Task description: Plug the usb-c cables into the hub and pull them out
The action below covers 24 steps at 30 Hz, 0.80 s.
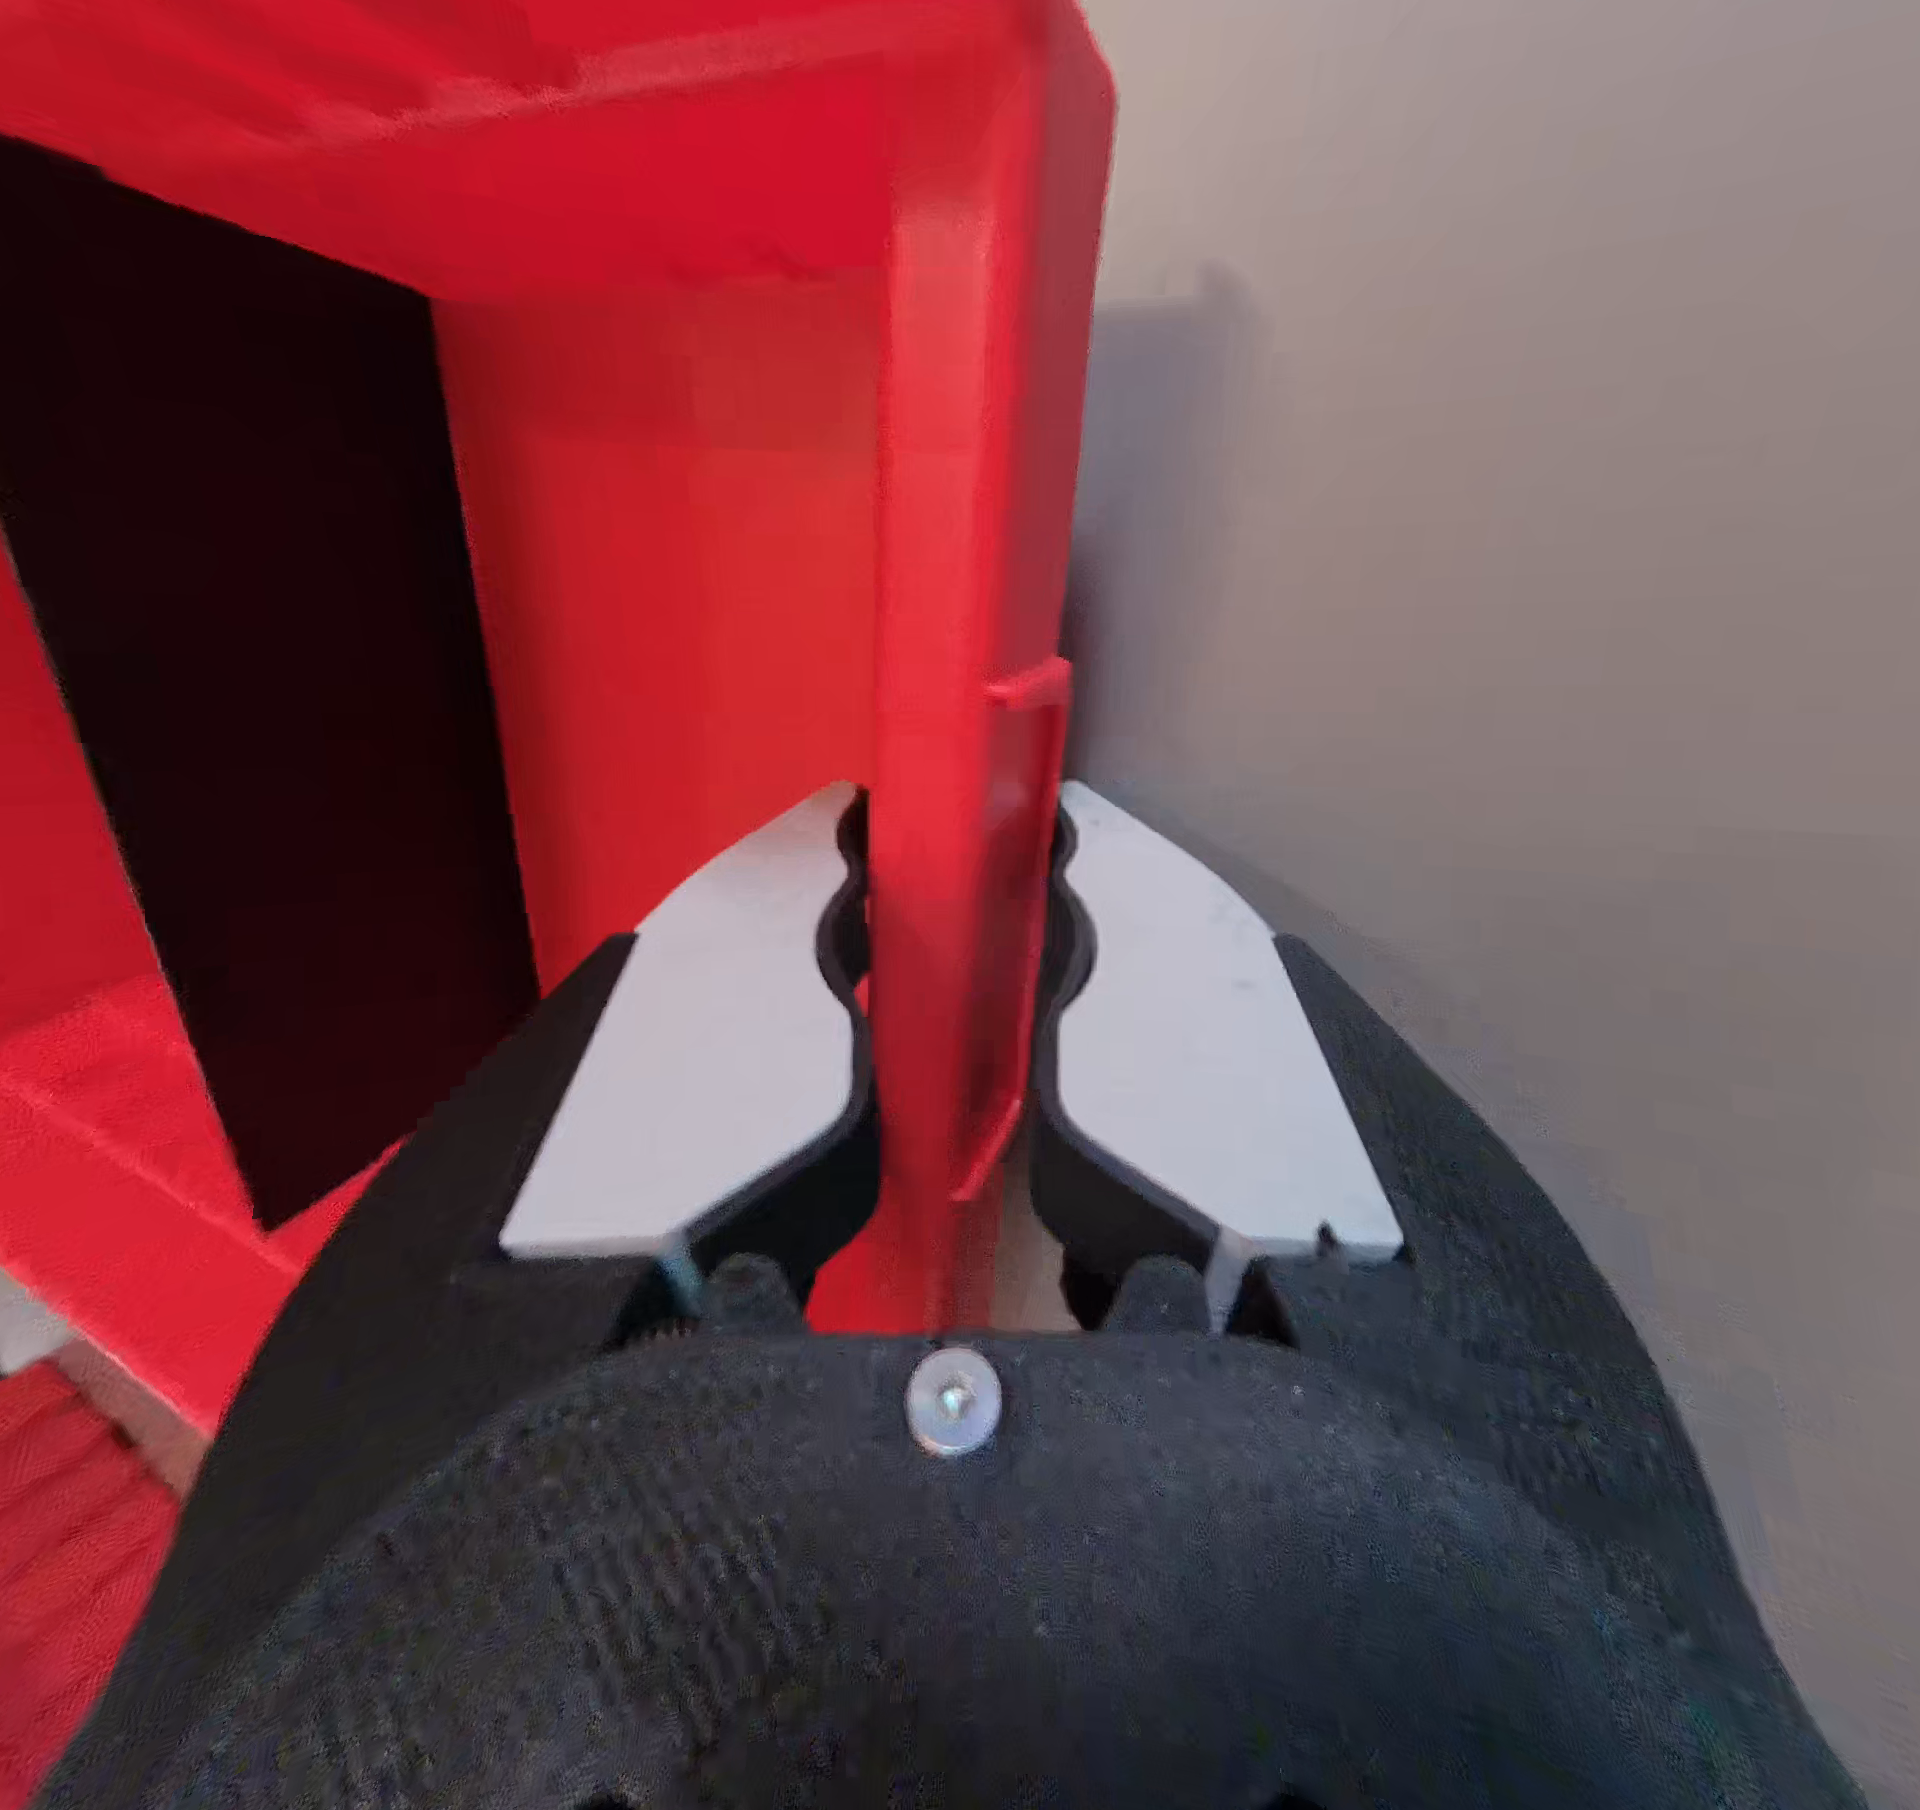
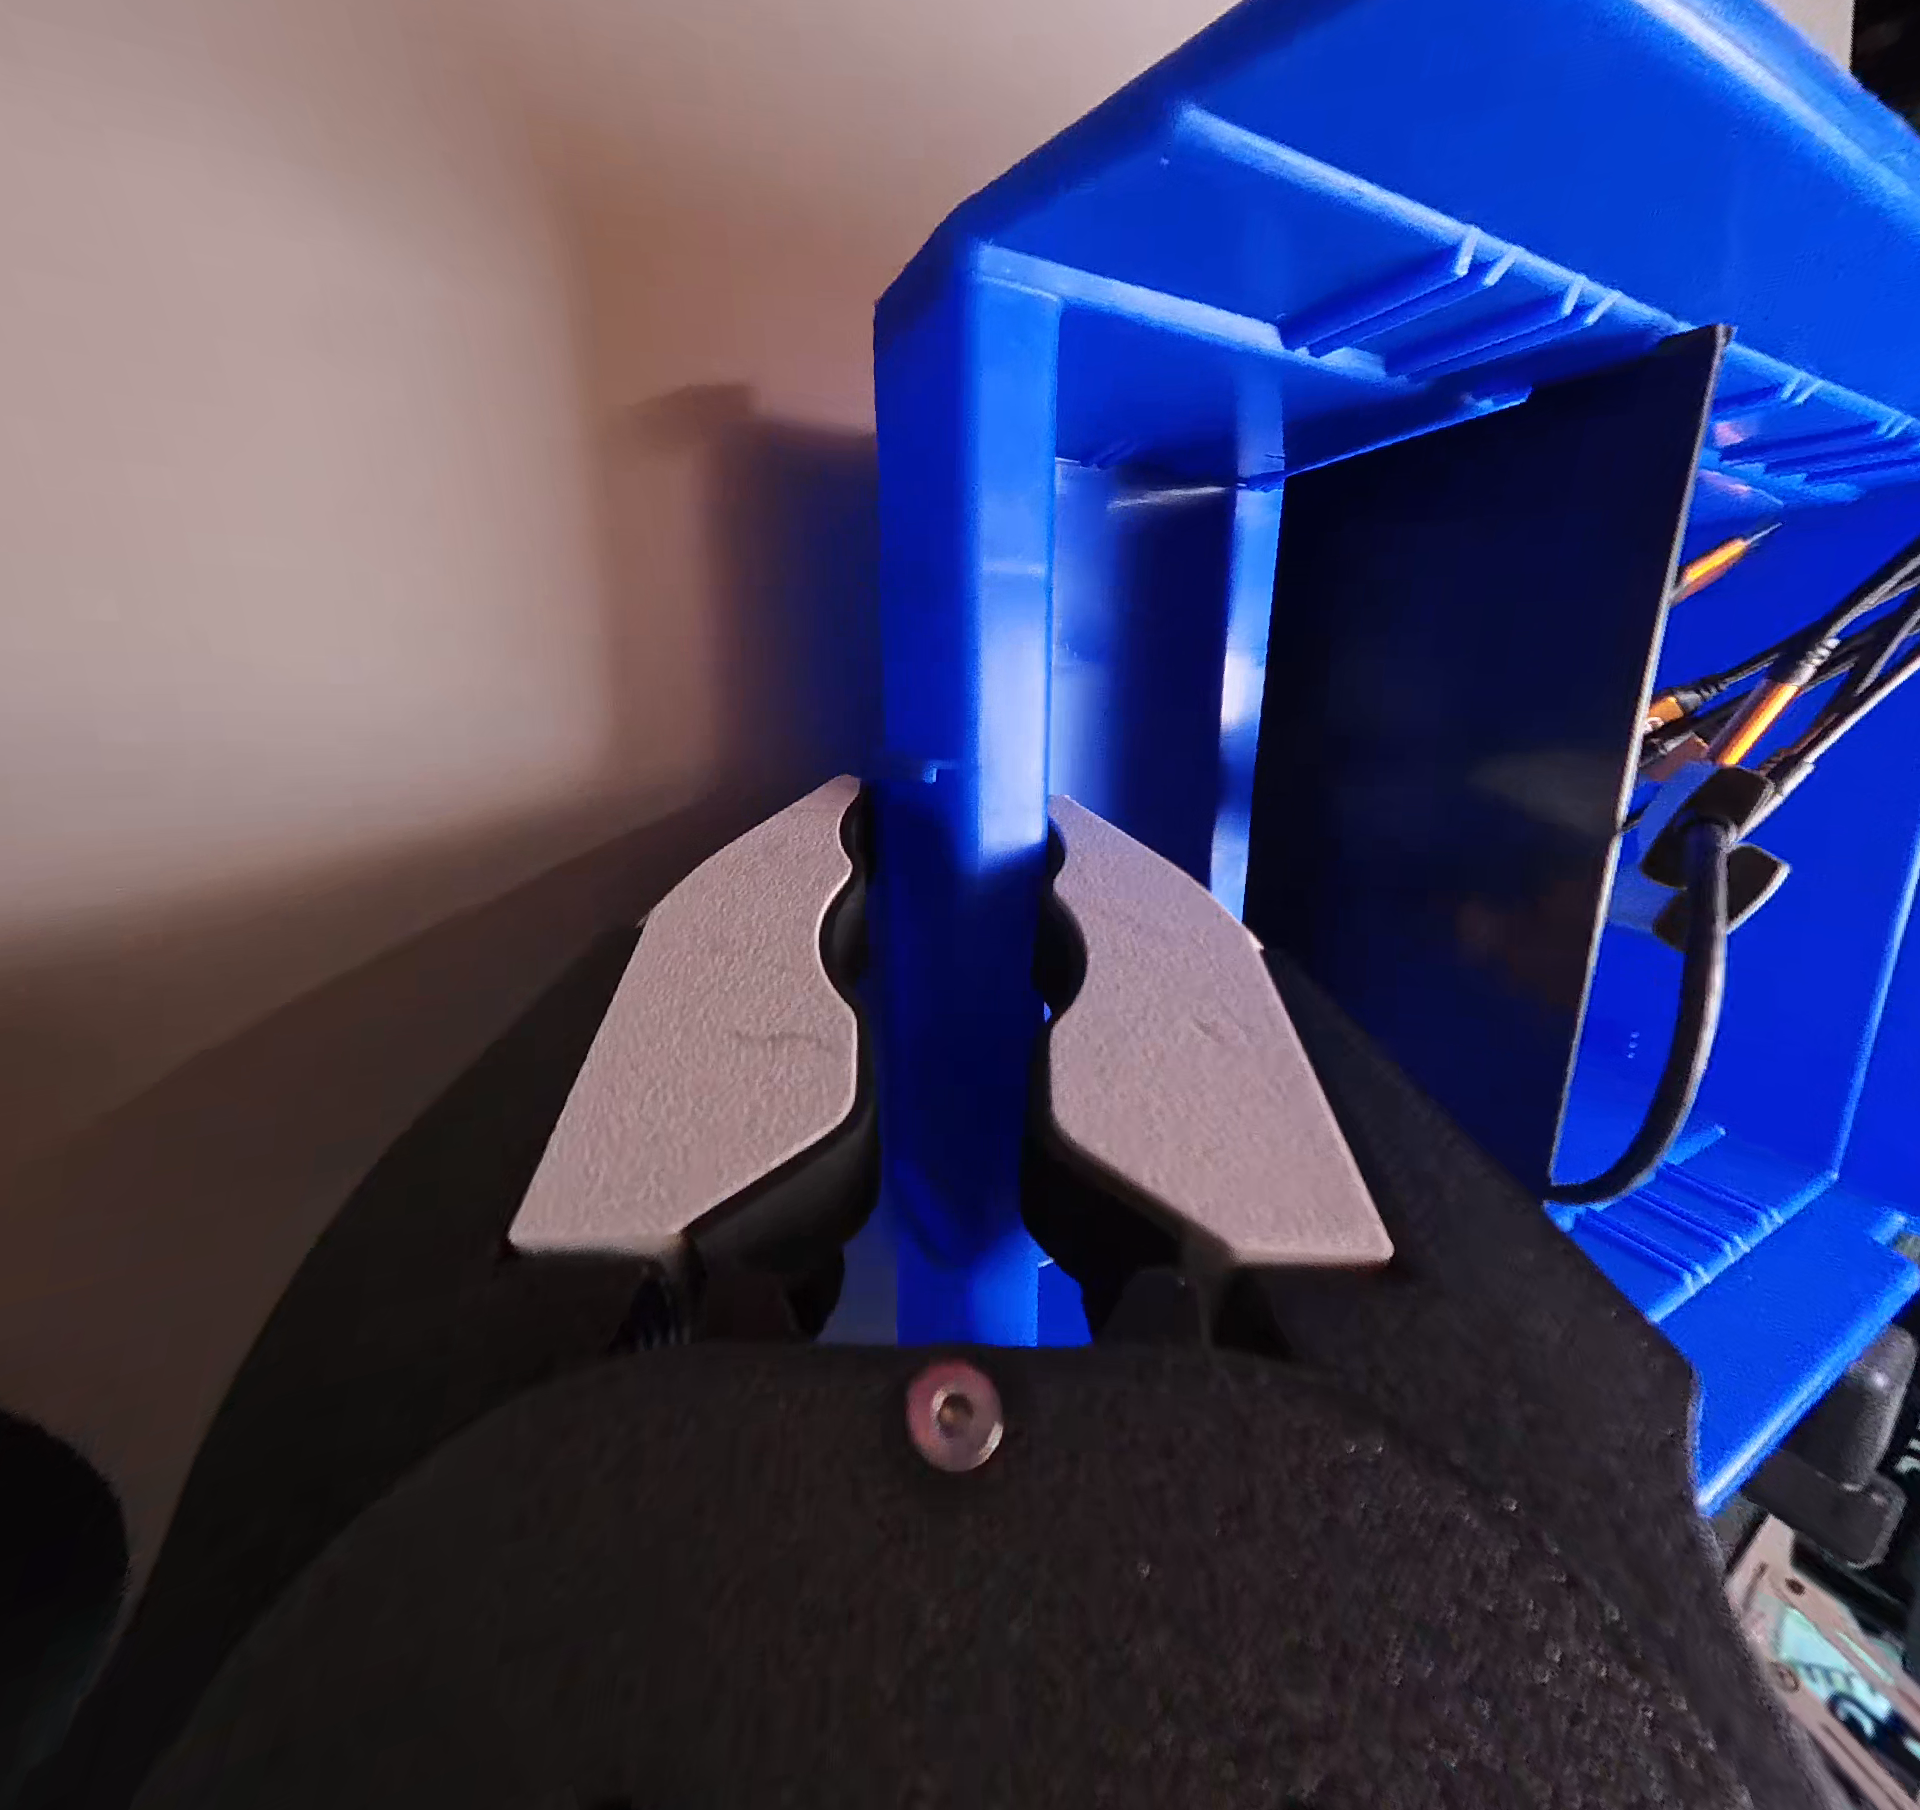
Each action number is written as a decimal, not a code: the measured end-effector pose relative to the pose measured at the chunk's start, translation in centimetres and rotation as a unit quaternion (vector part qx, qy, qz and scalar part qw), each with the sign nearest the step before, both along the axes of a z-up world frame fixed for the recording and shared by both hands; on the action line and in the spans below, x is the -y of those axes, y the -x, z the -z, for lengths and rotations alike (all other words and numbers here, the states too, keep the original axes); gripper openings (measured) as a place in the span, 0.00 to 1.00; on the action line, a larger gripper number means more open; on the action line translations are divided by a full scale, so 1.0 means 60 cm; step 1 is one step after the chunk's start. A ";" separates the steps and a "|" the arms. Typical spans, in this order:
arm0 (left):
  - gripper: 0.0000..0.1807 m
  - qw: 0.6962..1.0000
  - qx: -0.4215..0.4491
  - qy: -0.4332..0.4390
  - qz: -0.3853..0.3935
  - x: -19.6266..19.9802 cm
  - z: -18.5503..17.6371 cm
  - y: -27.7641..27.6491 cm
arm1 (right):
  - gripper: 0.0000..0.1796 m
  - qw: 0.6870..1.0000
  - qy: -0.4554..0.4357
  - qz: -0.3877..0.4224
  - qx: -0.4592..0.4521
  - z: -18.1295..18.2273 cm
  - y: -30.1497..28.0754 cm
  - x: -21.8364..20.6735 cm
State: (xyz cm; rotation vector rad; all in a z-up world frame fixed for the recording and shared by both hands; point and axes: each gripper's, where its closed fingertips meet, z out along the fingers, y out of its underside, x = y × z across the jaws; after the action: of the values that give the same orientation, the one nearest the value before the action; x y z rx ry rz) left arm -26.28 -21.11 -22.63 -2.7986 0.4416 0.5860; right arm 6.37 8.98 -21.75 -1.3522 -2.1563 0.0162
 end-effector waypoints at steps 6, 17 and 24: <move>0.16 0.999 0.004 -0.004 0.033 -0.062 -0.001 -0.063 | 0.16 0.998 -0.006 -0.054 -0.008 -0.001 -0.023 0.075; 0.16 0.970 0.006 -0.034 0.242 -0.194 -0.009 -0.252 | 0.15 0.976 0.080 -0.128 -0.156 -0.082 -0.044 0.289; 0.23 0.958 0.039 -0.129 0.254 -0.192 -0.060 -0.301 | 0.17 0.911 0.086 0.077 -0.396 -0.228 -0.165 0.203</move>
State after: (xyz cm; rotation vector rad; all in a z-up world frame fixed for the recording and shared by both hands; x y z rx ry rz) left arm -8.20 -9.58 -19.03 -2.3171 0.9515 0.3788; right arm 16.30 -3.18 -8.07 -1.2988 -1.3809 0.6008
